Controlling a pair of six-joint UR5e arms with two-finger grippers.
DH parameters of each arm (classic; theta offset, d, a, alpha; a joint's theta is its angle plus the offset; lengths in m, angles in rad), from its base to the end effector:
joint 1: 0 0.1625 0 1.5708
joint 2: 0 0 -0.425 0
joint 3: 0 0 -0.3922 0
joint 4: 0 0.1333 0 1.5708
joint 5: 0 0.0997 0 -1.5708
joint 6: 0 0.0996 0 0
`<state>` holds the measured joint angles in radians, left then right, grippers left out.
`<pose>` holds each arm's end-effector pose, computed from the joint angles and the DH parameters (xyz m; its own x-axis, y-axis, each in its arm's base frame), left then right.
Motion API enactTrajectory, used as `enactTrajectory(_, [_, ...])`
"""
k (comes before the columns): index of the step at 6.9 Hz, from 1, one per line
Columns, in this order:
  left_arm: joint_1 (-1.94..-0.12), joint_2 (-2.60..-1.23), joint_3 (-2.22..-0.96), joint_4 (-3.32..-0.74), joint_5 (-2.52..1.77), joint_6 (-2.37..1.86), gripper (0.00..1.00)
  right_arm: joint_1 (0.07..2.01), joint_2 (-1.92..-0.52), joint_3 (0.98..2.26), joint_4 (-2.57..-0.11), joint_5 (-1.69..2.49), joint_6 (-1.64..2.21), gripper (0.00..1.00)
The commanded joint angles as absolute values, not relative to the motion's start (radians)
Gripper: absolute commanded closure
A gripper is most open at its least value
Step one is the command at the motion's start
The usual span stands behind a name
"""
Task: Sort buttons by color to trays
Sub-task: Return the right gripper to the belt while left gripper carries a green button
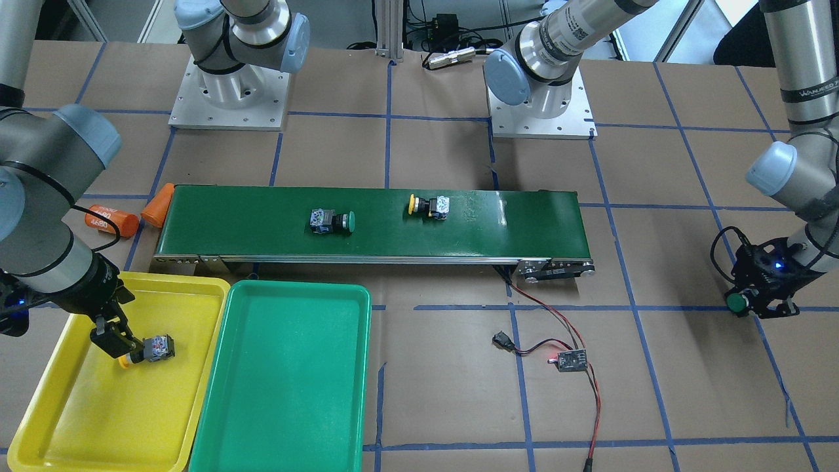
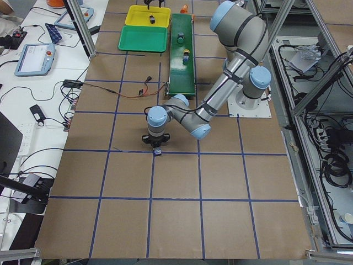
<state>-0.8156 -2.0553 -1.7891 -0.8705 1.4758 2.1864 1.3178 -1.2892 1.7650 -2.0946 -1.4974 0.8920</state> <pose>0.3050 -0.5323 0.1857 -0.1411 0.9886 -0.0527 0.9875 0.1368 -0.0789 -0.0068 -0.5881 0.2967 -0.4122 0.9073 -0.0833 0.9092 0.4155 0.0269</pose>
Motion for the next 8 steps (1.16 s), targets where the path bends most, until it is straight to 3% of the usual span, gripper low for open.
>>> enactTrajectory(1, [-0.889,-1.979,-1.782,-1.018,1.486,2.183,0.78,1.389,-1.444,1.846,-2.007,-1.494,1.018,0.03])
enactTrajectory(4, [-1.128,-1.792,-1.825,-1.237,1.508,2.038,0.77,1.469,-1.627,2.014,-1.956,-1.490,1.188,0.00])
enactTrajectory(6, [-1.324,-1.674,-1.980,-1.223,1.500,1.784,0.76,1.543,-1.611,2.063,-1.982,-1.467,1.268,0.00])
enactTrajectory(8, [-1.545,-1.625,-2.025,-1.187,1.503,1.531,0.75,1.543,-1.573,2.082,-1.996,-1.430,1.316,0.00])
